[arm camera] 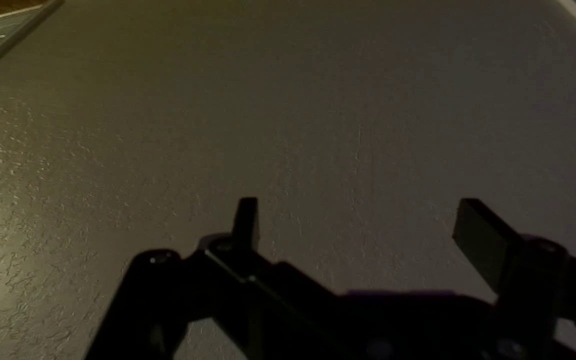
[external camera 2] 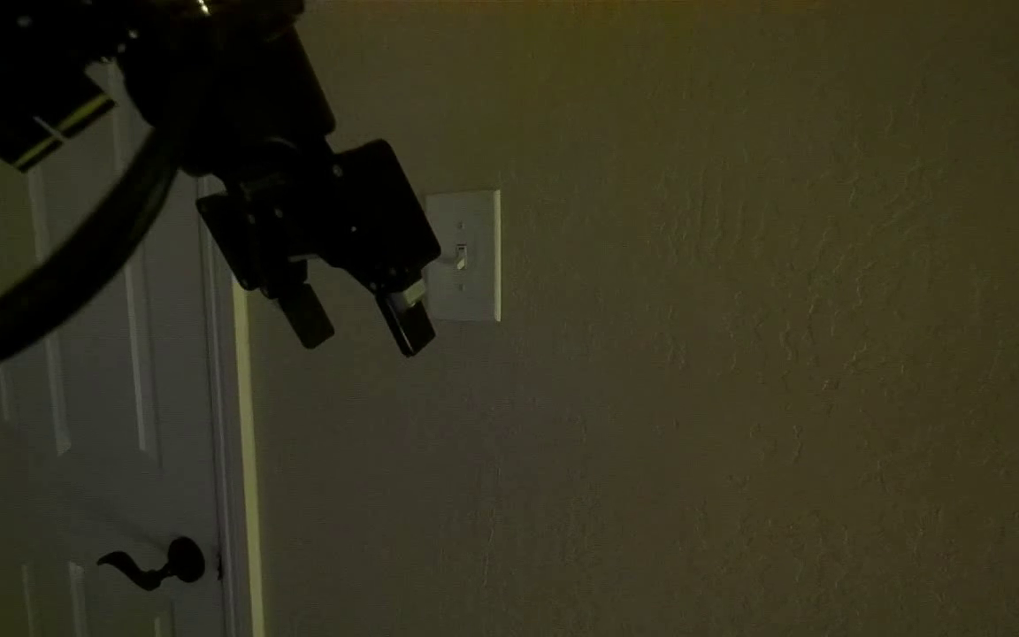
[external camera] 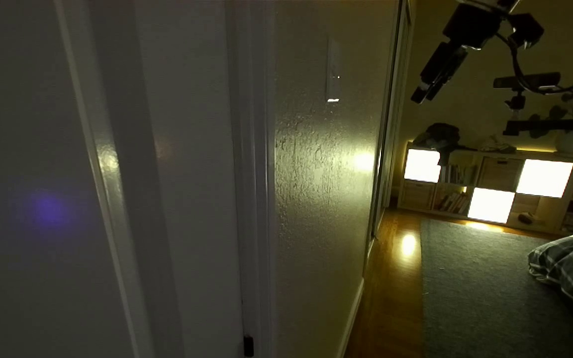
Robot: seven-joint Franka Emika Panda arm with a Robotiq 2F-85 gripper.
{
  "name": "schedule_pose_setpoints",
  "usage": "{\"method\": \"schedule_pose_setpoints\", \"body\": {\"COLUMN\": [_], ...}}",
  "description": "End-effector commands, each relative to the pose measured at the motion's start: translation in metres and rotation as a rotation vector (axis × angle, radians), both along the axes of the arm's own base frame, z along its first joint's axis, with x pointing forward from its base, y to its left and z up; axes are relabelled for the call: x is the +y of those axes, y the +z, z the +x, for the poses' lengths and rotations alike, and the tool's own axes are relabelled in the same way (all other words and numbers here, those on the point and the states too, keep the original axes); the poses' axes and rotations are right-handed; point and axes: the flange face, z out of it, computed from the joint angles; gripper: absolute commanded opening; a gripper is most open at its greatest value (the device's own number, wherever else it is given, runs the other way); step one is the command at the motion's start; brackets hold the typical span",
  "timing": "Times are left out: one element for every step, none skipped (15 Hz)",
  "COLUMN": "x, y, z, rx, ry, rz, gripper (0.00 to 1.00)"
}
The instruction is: Switch on the light
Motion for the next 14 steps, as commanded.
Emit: {"method": "schedule_pose_setpoints", "body": {"x": [0.001, 0.001, 0.0, 0.0, 0.0, 0.002, 0.006, 0.009, 0.013, 0.017, 0.021, 0.023, 0.026, 0.027], "y": [-0.001, -0.001, -0.001, -0.001, -0.001, -0.004, -0.007, -0.008, -0.011, -0.012, -0.012, -0.012, -0.011, -0.01], "z": [0.001, 0.001, 0.001, 0.001, 0.001, 0.002, 0.006, 0.009, 0.015, 0.02, 0.026, 0.03, 0.037, 0.042], "rx": [0.003, 0.004, 0.004, 0.004, 0.004, 0.001, -0.011, -0.015, -0.021, -0.028, -0.039, -0.051, -0.069, -0.081], "ry": [0.0, 0.0, -0.001, -0.001, -0.001, 0.002, 0.013, 0.019, 0.034, 0.047, 0.053, 0.065, 0.071, 0.075], "rz": [-0.001, -0.001, -0.001, -0.001, -0.001, 0.018, 0.029, 0.037, 0.044, 0.054, 0.065, 0.075, 0.086, 0.094], "gripper": [1.0, 1.0, 1.0, 1.0, 1.0, 1.0, 1.0, 1.0, 1.0, 1.0, 1.0, 1.0, 0.84, 0.74]}}
